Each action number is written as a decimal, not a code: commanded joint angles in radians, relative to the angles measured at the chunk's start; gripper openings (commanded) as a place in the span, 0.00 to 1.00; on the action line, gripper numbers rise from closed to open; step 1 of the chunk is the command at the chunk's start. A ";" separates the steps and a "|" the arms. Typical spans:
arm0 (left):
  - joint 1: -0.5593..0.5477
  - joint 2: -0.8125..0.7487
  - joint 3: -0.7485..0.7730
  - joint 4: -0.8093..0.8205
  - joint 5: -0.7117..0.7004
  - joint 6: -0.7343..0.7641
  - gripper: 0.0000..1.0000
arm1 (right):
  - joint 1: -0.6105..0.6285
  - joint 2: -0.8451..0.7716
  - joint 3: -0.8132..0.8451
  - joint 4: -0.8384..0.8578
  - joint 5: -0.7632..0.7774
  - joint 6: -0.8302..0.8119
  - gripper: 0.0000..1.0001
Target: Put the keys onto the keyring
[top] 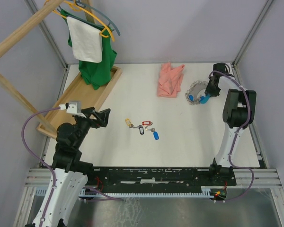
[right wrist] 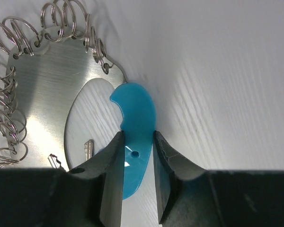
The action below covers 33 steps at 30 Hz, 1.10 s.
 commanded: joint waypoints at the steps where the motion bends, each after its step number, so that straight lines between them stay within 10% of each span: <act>1: 0.005 -0.022 -0.011 0.078 0.046 -0.005 0.99 | 0.004 -0.074 -0.146 -0.107 -0.041 -0.036 0.28; 25: -0.026 0.150 0.019 0.095 0.212 -0.087 0.99 | 0.269 -0.525 -0.697 -0.051 -0.118 0.007 0.25; 33: -0.119 0.315 0.042 0.098 0.287 -0.198 1.00 | 0.306 -0.636 -0.756 -0.033 -0.135 0.034 0.41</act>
